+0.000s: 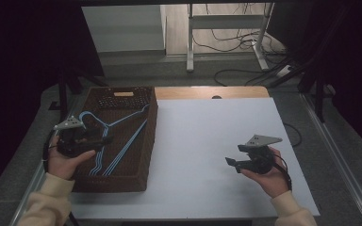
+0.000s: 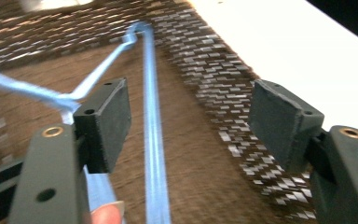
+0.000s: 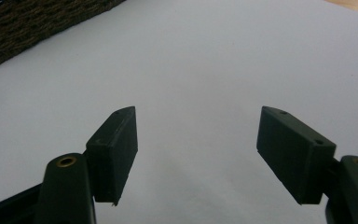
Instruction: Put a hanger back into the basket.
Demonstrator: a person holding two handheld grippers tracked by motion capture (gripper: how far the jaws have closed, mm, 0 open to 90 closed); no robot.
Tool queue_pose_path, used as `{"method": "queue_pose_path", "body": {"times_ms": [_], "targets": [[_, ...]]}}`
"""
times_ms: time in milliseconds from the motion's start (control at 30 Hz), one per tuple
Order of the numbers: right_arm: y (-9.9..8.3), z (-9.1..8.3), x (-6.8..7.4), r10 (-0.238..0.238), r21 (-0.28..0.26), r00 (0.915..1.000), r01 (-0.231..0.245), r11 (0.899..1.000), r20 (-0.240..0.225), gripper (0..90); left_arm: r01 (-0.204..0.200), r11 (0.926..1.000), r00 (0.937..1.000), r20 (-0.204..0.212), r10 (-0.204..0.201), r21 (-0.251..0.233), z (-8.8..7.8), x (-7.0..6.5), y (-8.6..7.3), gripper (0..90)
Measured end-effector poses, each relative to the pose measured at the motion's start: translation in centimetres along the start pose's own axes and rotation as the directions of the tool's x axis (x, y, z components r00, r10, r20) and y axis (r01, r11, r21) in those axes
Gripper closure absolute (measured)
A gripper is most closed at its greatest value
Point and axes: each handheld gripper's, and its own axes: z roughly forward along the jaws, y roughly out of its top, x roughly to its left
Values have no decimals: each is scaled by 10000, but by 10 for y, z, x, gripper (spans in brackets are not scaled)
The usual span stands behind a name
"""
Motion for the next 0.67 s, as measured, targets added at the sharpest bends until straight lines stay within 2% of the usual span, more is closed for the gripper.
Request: {"method": "queue_pose_path", "body": {"times_ms": [100,167,300,467,667], "targets": [[-1,0,-2,38,-17,10000,-38,10000,-13,292,-293,9995,9980,557,300,-139,2,-18,-3,266],[-1,-1,-4,102,-58,9999,-102,9999,-35,291,-438,9990,9960,774,447,-134,5,-28,-6,249],[-1,-4,-7,287,-199,9996,-289,9994,-75,291,-754,9971,9930,913,754,-28,9,-43,-11,220],[-2,-8,-13,573,-420,9983,-577,9975,-101,291,-957,9954,9895,1091,944,62,15,-50,-15,214],[-2,-11,-16,644,-511,9979,-646,9966,-72,291,-1026,9947,9882,1155,1011,73,17,-53,-17,212]]}}
